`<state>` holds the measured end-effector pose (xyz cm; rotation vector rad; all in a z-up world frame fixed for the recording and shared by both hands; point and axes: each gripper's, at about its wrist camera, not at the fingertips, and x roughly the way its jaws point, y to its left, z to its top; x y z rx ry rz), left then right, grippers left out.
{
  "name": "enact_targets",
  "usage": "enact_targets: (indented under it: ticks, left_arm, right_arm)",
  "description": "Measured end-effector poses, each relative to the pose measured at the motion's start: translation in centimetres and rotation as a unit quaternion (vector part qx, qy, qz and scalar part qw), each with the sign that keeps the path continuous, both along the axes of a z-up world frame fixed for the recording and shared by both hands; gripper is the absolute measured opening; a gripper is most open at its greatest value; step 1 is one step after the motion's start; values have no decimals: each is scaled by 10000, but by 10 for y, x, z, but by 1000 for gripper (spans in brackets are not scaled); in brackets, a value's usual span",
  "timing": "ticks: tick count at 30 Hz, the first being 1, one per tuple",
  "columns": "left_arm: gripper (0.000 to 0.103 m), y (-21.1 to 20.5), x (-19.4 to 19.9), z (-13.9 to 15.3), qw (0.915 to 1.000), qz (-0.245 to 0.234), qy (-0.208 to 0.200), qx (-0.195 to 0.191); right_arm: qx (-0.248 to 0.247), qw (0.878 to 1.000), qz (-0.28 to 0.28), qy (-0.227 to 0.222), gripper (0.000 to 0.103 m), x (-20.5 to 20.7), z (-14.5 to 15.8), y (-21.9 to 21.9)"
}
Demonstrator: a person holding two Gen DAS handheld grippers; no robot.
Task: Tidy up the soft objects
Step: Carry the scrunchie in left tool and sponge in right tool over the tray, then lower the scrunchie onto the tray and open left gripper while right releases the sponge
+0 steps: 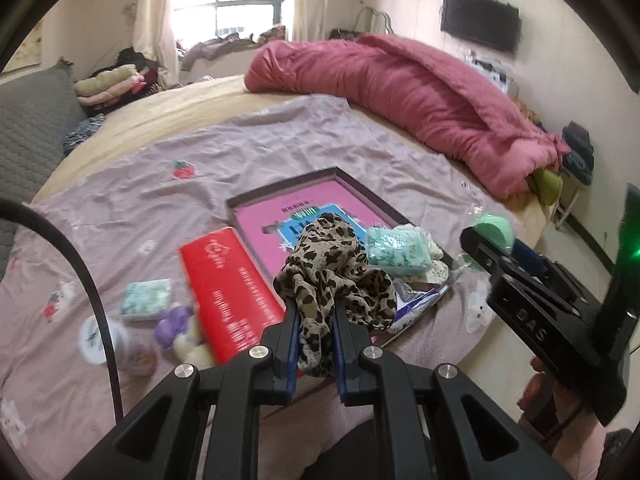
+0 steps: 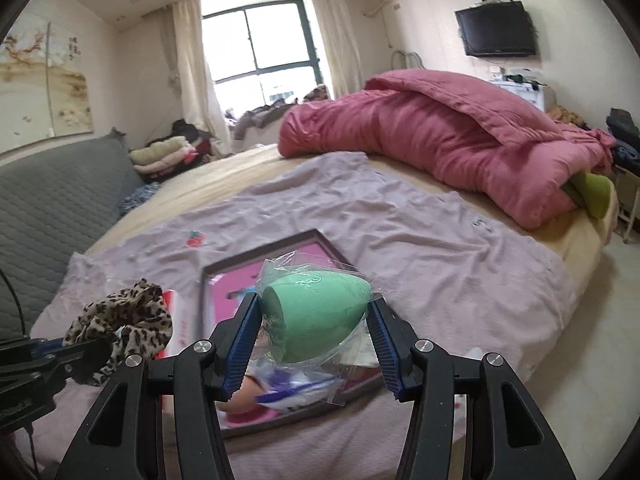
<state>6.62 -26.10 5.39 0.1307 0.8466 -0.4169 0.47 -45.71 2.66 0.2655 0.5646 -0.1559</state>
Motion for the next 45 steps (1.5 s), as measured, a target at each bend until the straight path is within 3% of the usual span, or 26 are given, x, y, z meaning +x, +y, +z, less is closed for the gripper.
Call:
enact_targets:
  ticks: [16,33,45]
  left_arm:
    - [15,-49,73,-58,9980,26,606,203]
    - [15,-48,91,-83,9951,4,974,178]
    - [15,-46,92,-87,9946,-43,1015,207]
  right_arm:
    - [-71,9976,-350,598,55,24,-56,-44]
    - [-173,9954,-244,911,55,49,-76,-43]
    - [-132,9936,0,1121,55,72,-99,-34]
